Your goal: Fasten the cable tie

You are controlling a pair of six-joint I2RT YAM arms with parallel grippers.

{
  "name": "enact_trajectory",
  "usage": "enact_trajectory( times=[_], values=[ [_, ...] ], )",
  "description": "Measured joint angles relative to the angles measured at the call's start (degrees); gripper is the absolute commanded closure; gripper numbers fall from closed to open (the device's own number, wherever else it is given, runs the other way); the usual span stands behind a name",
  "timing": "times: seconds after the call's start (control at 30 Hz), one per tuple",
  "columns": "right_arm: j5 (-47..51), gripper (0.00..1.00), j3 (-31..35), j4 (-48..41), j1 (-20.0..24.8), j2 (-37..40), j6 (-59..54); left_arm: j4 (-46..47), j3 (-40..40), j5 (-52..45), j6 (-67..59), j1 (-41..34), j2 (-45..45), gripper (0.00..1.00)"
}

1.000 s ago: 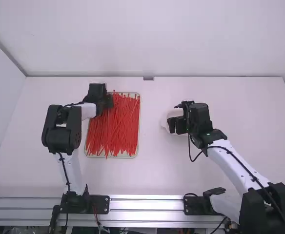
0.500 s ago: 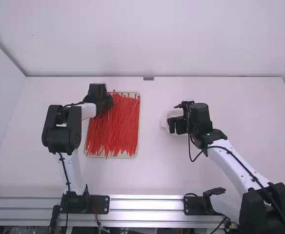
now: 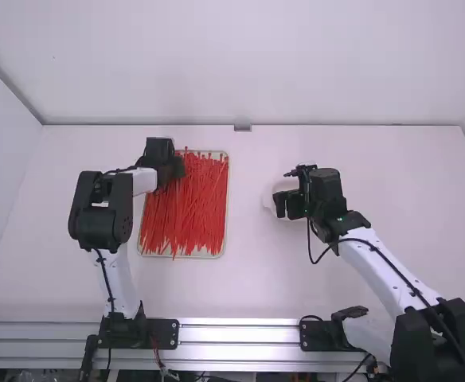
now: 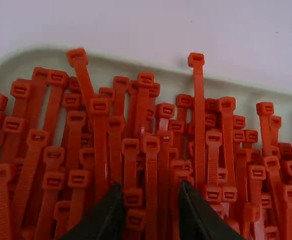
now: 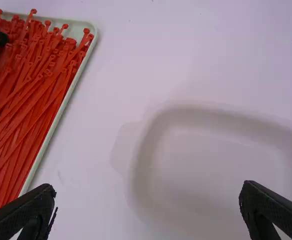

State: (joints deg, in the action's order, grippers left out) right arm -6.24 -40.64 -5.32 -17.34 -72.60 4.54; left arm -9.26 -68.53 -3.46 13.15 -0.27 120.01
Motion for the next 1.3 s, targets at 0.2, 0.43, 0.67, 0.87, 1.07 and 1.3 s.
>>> enact_trajectory(
  times=[0.2,0.43,0.67,0.87,1.07,1.3],
  values=[
    [0.02,0.01,0.0,0.0,0.0,0.02,-0.02,4.33,-2.36,0.0,-0.02,0.0,0.0,0.83],
    [0.02,0.01,0.0,0.02,0.0,0.0,-0.02,5.57,-2.89,0.22,-0.02,0.0,0.0,0.89],
    [0.02,0.01,0.0,0.0,0.0,0.0,-0.02,5.6,-2.89,0.94,0.42,0.0,0.0,0.98],
    [0.0,0.01,0.0,0.02,0.0,0.0,-0.02,6.51,-3.76,1.62,0.42,0.0,0.13,0.98],
    [0.02,0.01,0.0,0.0,-0.02,0.0,0.0,10.82,-8.09,2.71,0.42,0.0,0.42,0.98],
    [0.0,0.01,0.0,0.02,-0.02,0.0,0.0,16.26,-14.16,2.71,0.26,0.0,0.42,0.98]
  ],
)
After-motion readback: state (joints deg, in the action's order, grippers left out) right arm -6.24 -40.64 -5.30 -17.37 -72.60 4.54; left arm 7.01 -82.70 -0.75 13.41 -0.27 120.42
